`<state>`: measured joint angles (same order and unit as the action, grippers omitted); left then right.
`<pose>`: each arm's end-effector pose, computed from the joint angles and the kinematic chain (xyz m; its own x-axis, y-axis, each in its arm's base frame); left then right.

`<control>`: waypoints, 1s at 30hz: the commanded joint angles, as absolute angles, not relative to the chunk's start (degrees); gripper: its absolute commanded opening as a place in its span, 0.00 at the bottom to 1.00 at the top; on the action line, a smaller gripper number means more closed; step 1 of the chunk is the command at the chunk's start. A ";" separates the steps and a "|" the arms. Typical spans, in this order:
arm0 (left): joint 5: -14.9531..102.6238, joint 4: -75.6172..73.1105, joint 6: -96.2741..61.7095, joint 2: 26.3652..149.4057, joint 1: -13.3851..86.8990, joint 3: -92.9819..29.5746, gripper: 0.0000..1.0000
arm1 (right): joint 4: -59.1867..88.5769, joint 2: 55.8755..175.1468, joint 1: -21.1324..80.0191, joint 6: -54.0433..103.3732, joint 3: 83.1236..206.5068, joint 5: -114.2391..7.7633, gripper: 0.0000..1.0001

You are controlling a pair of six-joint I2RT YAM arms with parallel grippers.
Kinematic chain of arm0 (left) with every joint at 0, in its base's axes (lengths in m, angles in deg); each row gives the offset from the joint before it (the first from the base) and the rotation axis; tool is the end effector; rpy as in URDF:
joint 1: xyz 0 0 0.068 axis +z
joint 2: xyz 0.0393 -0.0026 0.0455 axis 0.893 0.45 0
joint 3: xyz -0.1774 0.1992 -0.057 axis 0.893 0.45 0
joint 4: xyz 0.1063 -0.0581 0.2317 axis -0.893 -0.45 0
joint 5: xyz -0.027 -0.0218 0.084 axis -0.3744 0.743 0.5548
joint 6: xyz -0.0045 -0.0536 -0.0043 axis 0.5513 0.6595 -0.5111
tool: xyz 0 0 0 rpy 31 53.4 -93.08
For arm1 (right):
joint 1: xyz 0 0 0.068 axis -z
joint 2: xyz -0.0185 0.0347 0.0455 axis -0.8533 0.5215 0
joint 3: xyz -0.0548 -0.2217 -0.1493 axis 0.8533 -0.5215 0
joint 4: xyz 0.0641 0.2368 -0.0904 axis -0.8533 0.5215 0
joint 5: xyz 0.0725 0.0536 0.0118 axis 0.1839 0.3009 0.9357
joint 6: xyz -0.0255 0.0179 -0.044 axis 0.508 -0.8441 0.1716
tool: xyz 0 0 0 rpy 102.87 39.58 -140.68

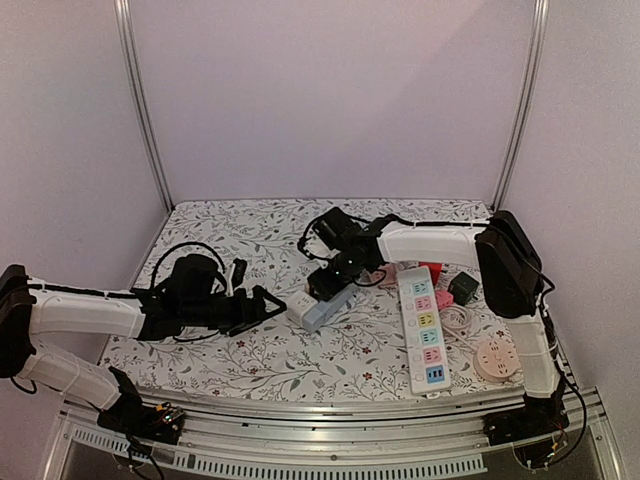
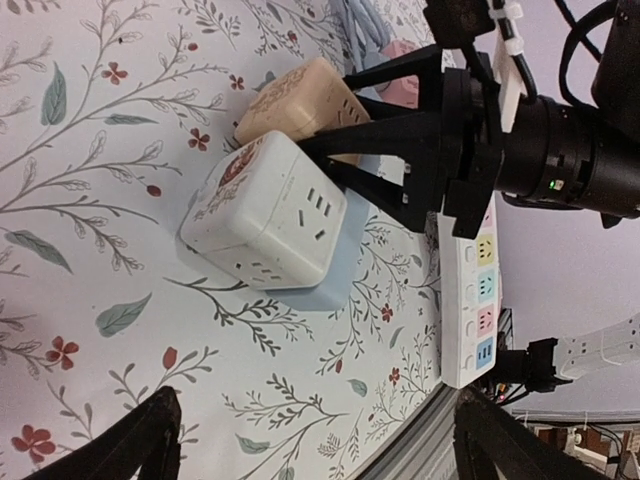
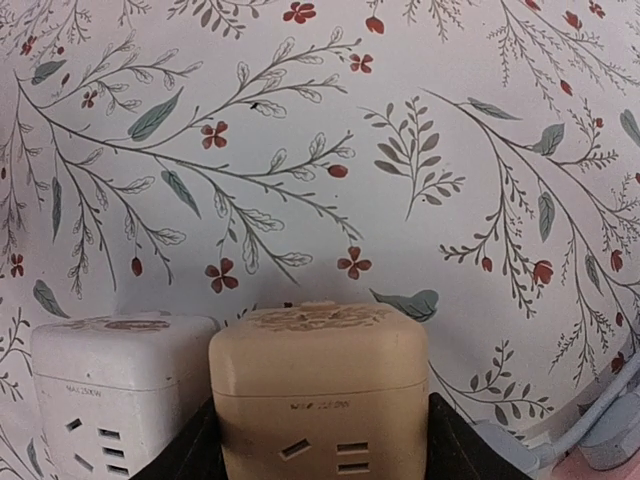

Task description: Pull the plug off the socket

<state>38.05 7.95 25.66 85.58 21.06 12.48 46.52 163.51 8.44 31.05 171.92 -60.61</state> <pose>0.1786 -0.1736 0.1745 -0.8916 -0.2581 -0.3722 0.1291 0.6428 -0.7550 0.3137 0.3756 0.1698 -0.5539 -0.6514 -0.5186 -0.7649 0.6441 0.0079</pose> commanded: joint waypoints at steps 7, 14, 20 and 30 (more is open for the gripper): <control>33.90 14.00 27.20 87.03 21.30 13.50 0.93 | 21.59 146.73 7.99 22.73 149.40 -57.65 0.29; 33.25 14.86 26.78 89.88 17.75 9.75 0.93 | 14.69 138.38 5.53 18.79 142.75 -59.18 0.27; 33.42 14.97 26.94 90.71 15.91 8.34 0.95 | 12.89 134.64 4.16 17.62 140.55 -59.24 0.27; 35.17 19.60 31.33 89.87 14.91 9.32 0.93 | 12.28 131.23 0.84 19.13 137.07 -60.55 0.27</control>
